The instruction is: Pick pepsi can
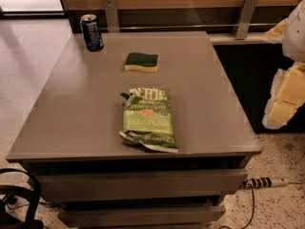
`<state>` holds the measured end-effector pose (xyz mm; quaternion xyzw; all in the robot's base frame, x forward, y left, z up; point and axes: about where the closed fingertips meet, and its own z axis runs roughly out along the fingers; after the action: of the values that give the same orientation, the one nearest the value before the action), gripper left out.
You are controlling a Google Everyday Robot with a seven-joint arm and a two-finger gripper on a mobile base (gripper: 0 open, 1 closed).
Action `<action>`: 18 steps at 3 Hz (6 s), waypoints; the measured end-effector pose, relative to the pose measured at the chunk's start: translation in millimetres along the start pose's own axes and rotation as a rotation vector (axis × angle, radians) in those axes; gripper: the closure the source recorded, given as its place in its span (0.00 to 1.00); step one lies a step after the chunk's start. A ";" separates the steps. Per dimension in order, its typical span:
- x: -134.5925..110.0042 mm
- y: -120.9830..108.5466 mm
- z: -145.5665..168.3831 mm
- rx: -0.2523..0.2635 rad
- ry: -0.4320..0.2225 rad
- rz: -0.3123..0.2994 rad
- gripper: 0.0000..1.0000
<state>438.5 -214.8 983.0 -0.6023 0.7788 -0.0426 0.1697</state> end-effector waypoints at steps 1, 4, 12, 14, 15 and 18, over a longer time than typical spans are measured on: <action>0.0 0.0 0.0 0.000 0.000 0.000 0.00; -54.5 -39.1 18.8 0.142 -0.248 0.201 0.00; -290.3 -210.7 170.4 0.150 -0.934 0.300 0.00; -334.5 -226.7 190.9 0.126 -1.040 0.317 0.00; -354.3 -242.1 206.7 0.123 -1.036 0.302 0.00; -414.0 -287.9 275.8 0.079 -1.074 0.280 0.00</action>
Offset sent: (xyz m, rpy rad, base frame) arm 0.0451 0.0289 -0.0040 0.1784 -0.1115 -0.0700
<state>881.2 139.7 890.2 -0.4235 0.6533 0.2642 0.5693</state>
